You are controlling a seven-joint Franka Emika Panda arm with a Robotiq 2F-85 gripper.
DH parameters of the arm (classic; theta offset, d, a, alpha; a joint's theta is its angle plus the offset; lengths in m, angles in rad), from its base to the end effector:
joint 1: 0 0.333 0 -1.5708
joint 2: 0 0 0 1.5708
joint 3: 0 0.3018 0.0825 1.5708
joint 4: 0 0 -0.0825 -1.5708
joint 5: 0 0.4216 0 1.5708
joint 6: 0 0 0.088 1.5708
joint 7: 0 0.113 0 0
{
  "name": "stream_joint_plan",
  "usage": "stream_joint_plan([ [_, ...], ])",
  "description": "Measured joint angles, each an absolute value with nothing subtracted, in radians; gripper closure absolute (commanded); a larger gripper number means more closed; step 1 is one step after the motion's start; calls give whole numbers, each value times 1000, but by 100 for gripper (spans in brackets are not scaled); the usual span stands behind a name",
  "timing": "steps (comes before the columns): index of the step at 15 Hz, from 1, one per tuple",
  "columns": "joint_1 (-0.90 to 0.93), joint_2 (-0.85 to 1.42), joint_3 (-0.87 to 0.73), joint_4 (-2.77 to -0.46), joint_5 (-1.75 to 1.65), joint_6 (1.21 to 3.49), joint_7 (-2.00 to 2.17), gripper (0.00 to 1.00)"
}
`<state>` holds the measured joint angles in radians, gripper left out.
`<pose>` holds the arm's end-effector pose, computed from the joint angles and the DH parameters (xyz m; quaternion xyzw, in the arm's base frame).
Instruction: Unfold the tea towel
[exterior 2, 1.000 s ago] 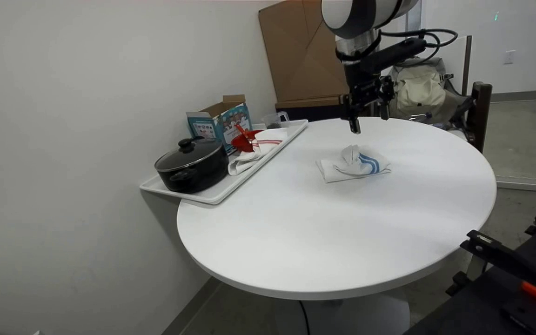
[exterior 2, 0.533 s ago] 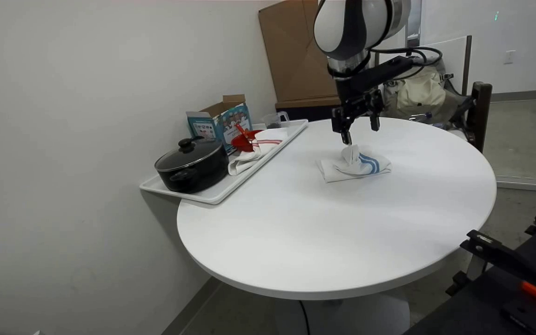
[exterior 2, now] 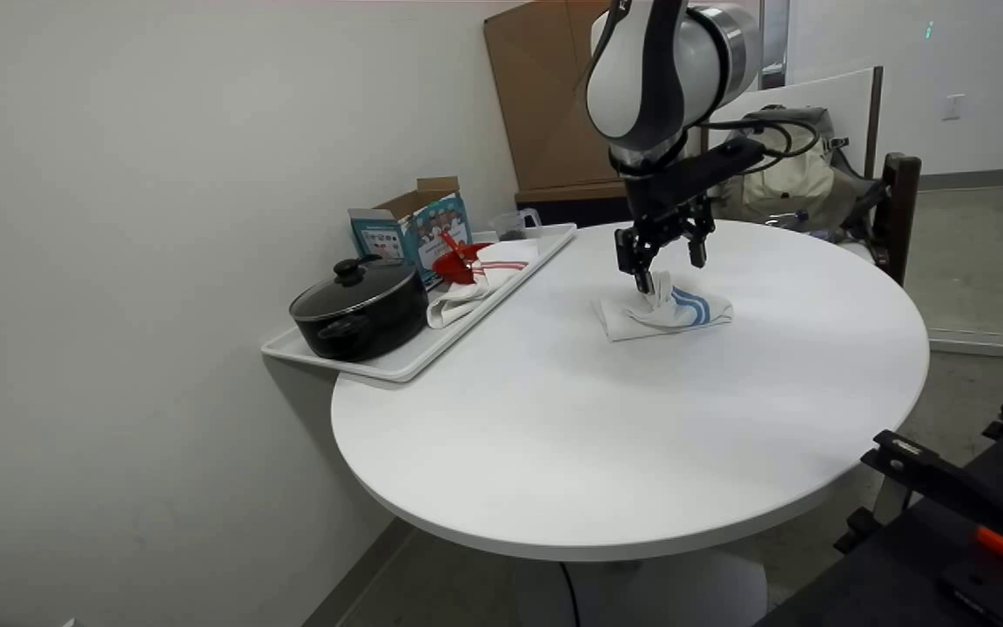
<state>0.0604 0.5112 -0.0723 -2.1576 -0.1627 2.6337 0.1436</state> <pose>0.5690 -0.0061 0.1026 0.9983 -0.0016 -0.0142 0.0571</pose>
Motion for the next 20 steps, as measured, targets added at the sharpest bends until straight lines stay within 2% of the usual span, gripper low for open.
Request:
stream_joint_plan([
  [6, 105, 568, -94, -2123, -163, 2652, 170, 0],
  [7, 112, 577, -99, -2117, -163, 2653, 174, 4],
  [8, 120, 586, -104, -2113, -164, 2656, 176, 26],
  [9, 127, 594, -109, -2109, -165, 2659, 177, 29],
  [11, 142, 608, -119, -2103, -165, 2666, 178, 40],
  [18, 186, 614, -157, -2081, -174, 2669, 209, 94],
  [20, 195, 614, -174, -2072, -179, 2669, 229, 98],
])
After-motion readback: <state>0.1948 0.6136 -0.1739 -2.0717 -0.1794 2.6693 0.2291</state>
